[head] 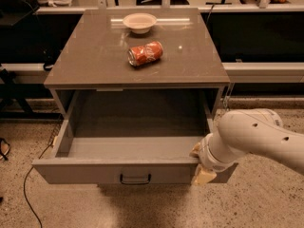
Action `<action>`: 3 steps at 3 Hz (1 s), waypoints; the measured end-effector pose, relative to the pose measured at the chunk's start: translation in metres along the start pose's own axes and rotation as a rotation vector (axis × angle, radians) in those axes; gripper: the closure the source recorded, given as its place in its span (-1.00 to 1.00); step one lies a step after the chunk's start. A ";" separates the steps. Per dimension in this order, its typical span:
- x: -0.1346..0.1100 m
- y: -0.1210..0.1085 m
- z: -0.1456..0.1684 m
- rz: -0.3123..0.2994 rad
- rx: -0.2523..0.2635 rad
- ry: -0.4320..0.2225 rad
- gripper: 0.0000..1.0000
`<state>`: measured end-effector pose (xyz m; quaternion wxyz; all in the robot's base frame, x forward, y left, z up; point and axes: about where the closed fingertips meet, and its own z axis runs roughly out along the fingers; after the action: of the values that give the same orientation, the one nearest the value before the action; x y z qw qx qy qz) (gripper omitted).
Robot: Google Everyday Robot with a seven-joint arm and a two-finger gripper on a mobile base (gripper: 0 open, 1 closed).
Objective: Open top drawer
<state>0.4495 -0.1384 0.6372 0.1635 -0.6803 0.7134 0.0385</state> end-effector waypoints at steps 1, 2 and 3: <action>0.000 0.000 -0.001 -0.001 0.001 0.001 -1.00; 0.001 0.000 -0.005 0.003 0.016 0.008 -1.00; 0.009 -0.002 -0.043 0.016 0.117 -0.004 -1.00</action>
Offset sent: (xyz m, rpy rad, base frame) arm -0.0010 -0.0068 0.0078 -0.0142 -0.0263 -0.0235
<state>0.4433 -0.1587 0.6756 0.2042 -0.6638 0.7194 -0.0005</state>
